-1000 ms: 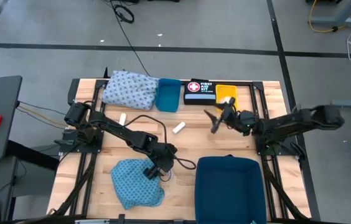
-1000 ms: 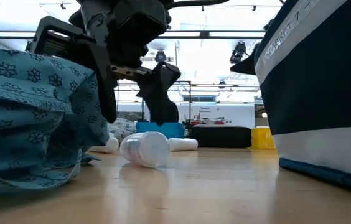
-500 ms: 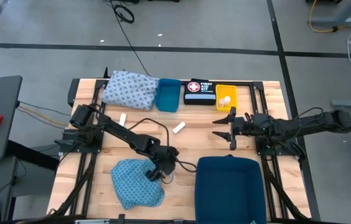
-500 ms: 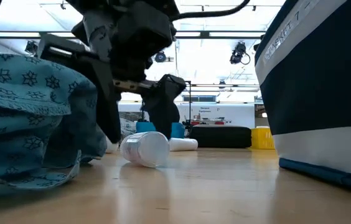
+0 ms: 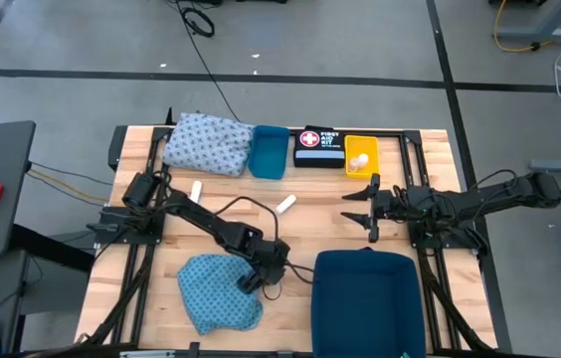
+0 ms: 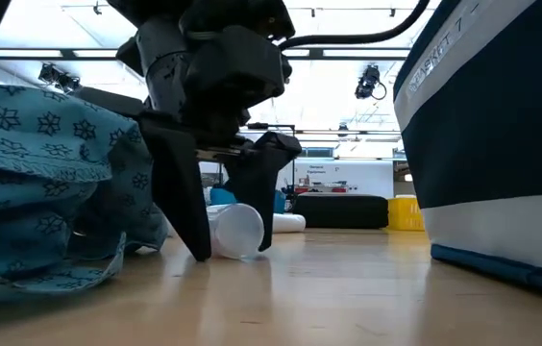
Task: Pick & place medical supplies in basket/bin
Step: Put the transparent pill bottle into the yellow basket
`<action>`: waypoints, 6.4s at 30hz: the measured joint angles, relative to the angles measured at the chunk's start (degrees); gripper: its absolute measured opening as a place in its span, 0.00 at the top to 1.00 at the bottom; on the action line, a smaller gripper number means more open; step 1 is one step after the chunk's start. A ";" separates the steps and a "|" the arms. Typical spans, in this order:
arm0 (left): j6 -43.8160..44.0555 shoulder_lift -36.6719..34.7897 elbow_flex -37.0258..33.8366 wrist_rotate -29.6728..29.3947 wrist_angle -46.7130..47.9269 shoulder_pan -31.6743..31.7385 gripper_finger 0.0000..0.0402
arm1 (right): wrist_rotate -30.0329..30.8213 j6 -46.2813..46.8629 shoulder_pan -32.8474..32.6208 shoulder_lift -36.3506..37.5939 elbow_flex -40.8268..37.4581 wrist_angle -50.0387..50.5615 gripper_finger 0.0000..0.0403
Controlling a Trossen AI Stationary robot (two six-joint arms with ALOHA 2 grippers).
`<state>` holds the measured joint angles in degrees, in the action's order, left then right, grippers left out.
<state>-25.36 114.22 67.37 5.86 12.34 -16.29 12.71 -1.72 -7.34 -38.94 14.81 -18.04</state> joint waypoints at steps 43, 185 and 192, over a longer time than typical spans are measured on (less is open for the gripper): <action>11.75 -10.71 -0.17 23.21 -43.12 22.90 0.63 | 2.15 -0.93 -0.25 0.17 -0.24 1.52 0.46; 27.92 11.13 17.66 27.67 -72.70 31.32 0.61 | -1.05 -3.87 15.64 -11.37 -1.53 -24.81 0.68; 31.72 11.12 17.66 28.92 -72.49 31.65 0.21 | 0.38 -3.87 15.70 -11.37 -1.55 -24.57 0.68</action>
<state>6.36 125.34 85.03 34.78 -60.15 15.35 13.09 -5.58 8.36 -50.30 13.26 -42.61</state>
